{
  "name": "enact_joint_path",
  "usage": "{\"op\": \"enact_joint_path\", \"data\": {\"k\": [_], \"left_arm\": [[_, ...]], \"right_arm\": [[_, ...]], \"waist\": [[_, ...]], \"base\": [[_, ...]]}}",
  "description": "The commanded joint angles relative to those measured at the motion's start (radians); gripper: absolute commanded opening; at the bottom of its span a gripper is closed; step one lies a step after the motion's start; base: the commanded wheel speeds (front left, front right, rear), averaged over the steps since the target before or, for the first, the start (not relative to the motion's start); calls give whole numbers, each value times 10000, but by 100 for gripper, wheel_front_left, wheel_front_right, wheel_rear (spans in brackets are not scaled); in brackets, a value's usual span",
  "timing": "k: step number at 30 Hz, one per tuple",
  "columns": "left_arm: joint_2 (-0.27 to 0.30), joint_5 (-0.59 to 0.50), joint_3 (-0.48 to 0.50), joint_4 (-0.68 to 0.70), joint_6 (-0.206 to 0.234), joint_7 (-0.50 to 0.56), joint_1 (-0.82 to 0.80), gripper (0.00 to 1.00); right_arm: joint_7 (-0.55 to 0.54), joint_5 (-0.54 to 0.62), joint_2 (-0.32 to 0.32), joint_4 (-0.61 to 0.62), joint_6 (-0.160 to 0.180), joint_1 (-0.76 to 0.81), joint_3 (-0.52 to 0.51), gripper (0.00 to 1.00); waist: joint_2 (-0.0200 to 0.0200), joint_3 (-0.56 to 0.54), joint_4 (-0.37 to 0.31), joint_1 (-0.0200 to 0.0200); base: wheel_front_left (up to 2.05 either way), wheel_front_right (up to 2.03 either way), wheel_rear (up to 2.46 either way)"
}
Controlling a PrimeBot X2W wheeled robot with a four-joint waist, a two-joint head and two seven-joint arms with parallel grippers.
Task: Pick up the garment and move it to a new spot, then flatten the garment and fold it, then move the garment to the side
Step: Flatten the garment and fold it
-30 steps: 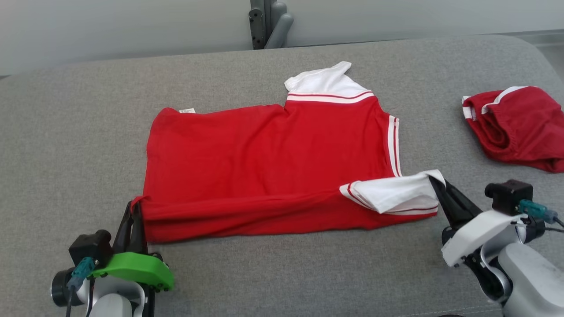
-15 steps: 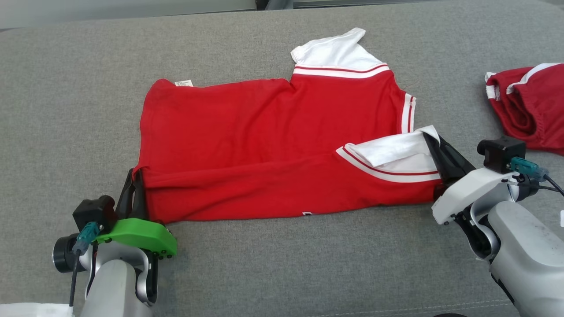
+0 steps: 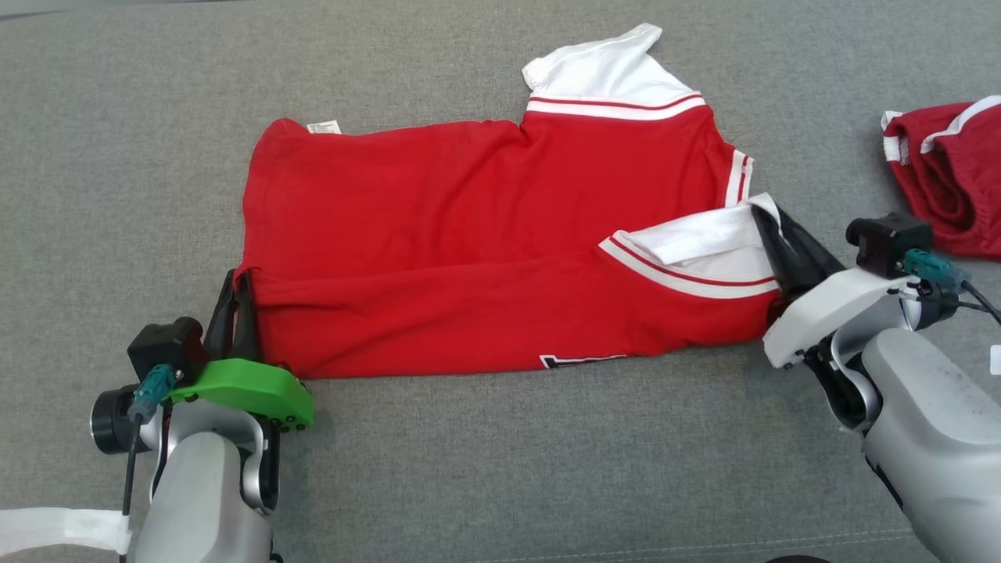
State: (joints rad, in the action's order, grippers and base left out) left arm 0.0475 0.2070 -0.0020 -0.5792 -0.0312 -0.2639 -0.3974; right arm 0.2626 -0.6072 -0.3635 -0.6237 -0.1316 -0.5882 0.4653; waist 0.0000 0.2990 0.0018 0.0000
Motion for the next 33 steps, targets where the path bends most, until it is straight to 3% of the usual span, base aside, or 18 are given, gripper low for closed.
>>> {"op": "enact_joint_path", "data": {"k": [1,2,3,8,15,21,30,32,33], "left_arm": [[63,-60,52,84,28,3,-164,25],[62,-85,66,109,39,5,-171,56],[65,-43,94,146,50,3,-169,100],[65,112,69,197,126,3,154,100],[59,379,156,1041,292,3,1274,100],[59,692,22,1266,393,5,2127,100],[62,815,-360,1217,449,5,1863,100],[60,833,-406,1204,457,3,1819,100],[62,810,-400,1207,447,5,1817,100]], "right_arm": [[22,46,21,32,20,-113,-169,100],[22,150,29,72,18,-135,-274,100],[22,232,62,110,20,-133,-389,100],[22,521,161,306,18,145,-1192,100],[21,1089,445,766,18,1777,-2159,100],[23,1082,763,875,17,3045,-2272,100],[-5,1171,938,-336,18,2672,-1784,98],[-30,1025,998,-655,14,2578,-1459,12],[-45,933,986,-760,11,2536,-1318,0]], "waist": [[0,84,-2,0],[0,117,2,0],[0,141,5,0],[0,50,46,0],[0,-439,123,0],[0,-616,59,0],[0,-415,236,0],[0,-412,287,0],[0,-413,305,0]], "base": [[0,0,0],[0,0,0],[0,0,0],[0,0,0],[0,0,0],[0,0,0],[0,0,0],[0,0,0],[0,0,0]]}}
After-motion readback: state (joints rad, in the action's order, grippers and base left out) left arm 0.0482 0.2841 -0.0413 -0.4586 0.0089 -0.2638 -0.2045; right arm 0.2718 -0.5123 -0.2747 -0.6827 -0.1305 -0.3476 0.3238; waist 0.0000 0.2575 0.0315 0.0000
